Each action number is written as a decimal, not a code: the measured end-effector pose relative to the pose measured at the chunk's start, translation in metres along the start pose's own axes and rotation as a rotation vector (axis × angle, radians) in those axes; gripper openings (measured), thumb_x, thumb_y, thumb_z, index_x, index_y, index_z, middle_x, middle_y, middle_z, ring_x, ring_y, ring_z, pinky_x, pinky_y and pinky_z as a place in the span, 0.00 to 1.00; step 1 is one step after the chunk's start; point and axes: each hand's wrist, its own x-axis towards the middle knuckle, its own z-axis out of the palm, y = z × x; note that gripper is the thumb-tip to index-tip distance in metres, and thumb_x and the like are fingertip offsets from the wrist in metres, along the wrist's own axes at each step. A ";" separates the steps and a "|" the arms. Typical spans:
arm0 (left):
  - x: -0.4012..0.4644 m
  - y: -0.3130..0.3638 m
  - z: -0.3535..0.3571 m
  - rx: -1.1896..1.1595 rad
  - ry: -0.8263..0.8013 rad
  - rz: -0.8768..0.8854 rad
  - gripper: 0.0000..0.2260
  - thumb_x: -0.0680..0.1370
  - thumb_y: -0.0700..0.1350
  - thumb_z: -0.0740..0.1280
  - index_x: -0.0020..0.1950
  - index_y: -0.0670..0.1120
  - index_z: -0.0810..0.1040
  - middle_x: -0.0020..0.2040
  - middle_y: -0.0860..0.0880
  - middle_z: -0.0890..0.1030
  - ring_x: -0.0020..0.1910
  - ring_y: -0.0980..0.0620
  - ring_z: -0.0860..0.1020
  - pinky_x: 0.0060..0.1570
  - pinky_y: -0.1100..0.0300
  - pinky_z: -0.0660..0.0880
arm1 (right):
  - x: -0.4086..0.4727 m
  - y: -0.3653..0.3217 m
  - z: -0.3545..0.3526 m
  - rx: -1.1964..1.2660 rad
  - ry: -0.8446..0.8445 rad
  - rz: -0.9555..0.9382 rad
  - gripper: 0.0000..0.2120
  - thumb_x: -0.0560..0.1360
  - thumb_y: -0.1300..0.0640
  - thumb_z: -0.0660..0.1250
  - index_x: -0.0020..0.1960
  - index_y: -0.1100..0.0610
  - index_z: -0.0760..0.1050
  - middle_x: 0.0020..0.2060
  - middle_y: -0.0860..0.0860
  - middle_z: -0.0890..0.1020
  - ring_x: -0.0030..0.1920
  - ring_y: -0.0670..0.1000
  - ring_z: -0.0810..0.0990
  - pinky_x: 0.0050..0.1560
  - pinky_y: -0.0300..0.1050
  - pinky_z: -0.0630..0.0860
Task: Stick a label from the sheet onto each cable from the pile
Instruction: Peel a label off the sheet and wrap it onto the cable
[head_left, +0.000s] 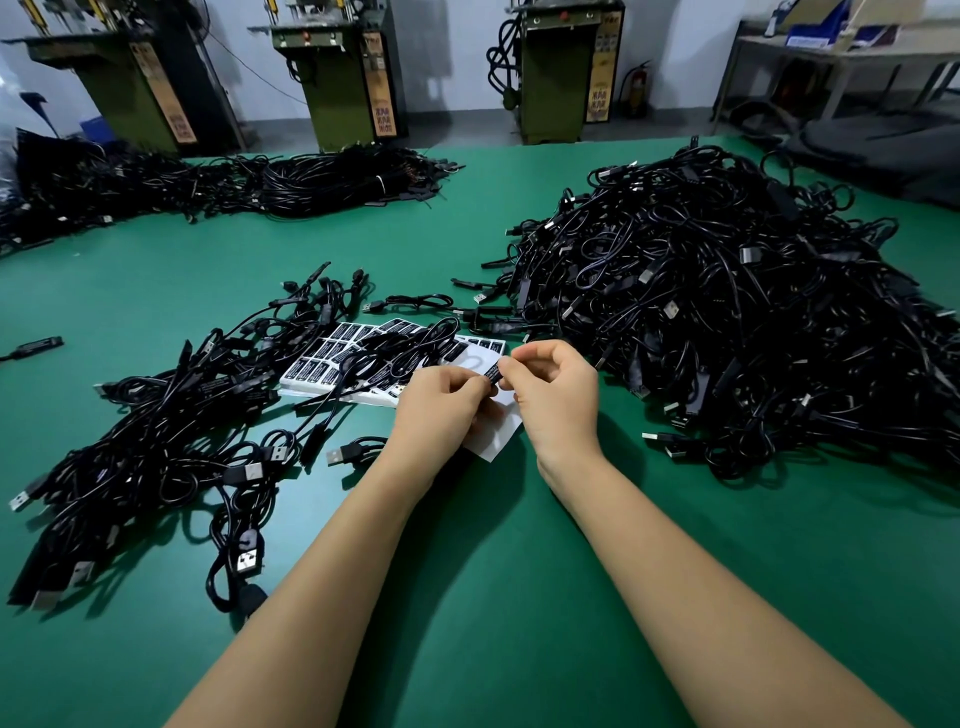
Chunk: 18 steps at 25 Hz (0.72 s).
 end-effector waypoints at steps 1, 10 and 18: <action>-0.001 0.000 0.001 -0.007 0.007 0.002 0.11 0.75 0.41 0.64 0.35 0.43 0.82 0.36 0.40 0.83 0.29 0.51 0.71 0.36 0.57 0.68 | 0.000 0.000 0.000 -0.008 0.002 -0.012 0.08 0.71 0.66 0.71 0.39 0.54 0.76 0.36 0.53 0.82 0.40 0.55 0.82 0.48 0.52 0.80; -0.001 -0.004 0.001 0.008 0.028 0.039 0.10 0.73 0.41 0.65 0.33 0.41 0.81 0.33 0.42 0.83 0.30 0.51 0.74 0.37 0.55 0.70 | -0.002 0.003 0.001 -0.147 -0.021 -0.096 0.11 0.74 0.66 0.68 0.41 0.51 0.73 0.39 0.51 0.80 0.45 0.55 0.81 0.50 0.49 0.78; 0.002 -0.009 0.004 0.062 0.081 0.065 0.10 0.73 0.41 0.65 0.32 0.49 0.81 0.29 0.55 0.82 0.30 0.58 0.76 0.37 0.60 0.71 | -0.004 0.004 0.003 -0.296 -0.013 -0.149 0.05 0.76 0.65 0.66 0.46 0.56 0.74 0.36 0.44 0.77 0.38 0.40 0.75 0.36 0.25 0.67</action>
